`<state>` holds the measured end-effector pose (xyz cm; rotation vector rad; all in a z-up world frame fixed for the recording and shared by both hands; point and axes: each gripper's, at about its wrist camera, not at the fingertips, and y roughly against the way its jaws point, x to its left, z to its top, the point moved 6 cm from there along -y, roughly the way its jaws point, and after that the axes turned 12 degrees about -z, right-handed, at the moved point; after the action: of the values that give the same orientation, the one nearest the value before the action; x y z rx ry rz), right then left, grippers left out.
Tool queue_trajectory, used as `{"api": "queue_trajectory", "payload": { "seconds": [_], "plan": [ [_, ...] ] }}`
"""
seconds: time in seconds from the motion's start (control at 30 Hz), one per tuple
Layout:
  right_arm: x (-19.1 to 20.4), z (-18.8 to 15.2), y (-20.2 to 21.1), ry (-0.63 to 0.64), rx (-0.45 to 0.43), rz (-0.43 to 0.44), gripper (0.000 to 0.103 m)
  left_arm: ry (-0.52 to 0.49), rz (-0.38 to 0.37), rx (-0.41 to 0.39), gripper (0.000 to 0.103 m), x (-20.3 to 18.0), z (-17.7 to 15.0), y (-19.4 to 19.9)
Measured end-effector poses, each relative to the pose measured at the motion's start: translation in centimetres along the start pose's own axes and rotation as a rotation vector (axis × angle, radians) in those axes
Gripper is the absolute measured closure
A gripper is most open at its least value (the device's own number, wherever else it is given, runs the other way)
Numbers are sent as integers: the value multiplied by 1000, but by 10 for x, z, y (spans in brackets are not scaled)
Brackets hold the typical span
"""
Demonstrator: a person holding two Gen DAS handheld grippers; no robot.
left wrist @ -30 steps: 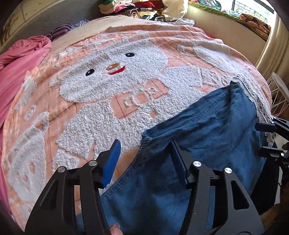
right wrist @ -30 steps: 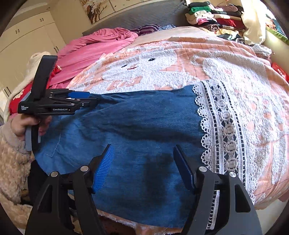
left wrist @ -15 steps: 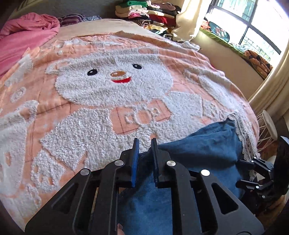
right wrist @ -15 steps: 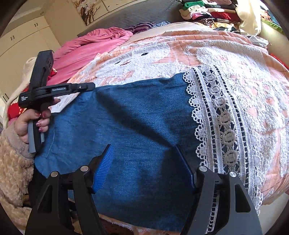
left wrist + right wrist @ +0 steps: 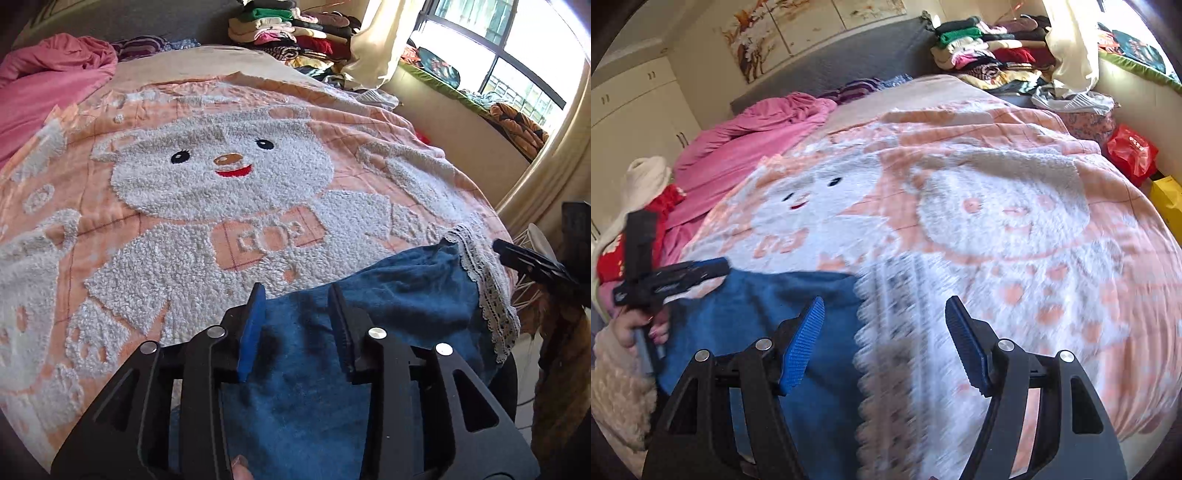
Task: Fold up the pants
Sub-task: 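Grasp the denim with the left gripper while the right gripper grasps the lace edge, then fold the held edges over the pants with both grippers, then open both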
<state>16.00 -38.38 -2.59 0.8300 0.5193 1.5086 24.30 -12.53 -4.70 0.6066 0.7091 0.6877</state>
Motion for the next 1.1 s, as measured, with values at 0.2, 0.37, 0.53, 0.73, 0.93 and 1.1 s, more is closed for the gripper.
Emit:
{"api": "queue_trajectory", "payload": {
  "seconds": [0.2,0.37,0.53,0.73,0.93,1.1],
  "plan": [
    [-19,13,-52,-55,117,120,42,-58,-76,76,73,-30,-20,-22],
    [-9,3,-72,-22,163,159,54,-59,-7,122,73,-19,-30,-47],
    [7,7,-32,75,8,153,82,-59,1,104,72,-17,-27,-47],
    [1,23,-28,86,-53,82,82,-70,54,80,68,-17,-23,-47],
    [-18,0,-70,41,44,-6,75,-59,70,70,68,-14,-24,-48],
    [-14,2,-66,80,26,-77,65,-53,74,64,67,-13,-24,-50]
  ]
}}
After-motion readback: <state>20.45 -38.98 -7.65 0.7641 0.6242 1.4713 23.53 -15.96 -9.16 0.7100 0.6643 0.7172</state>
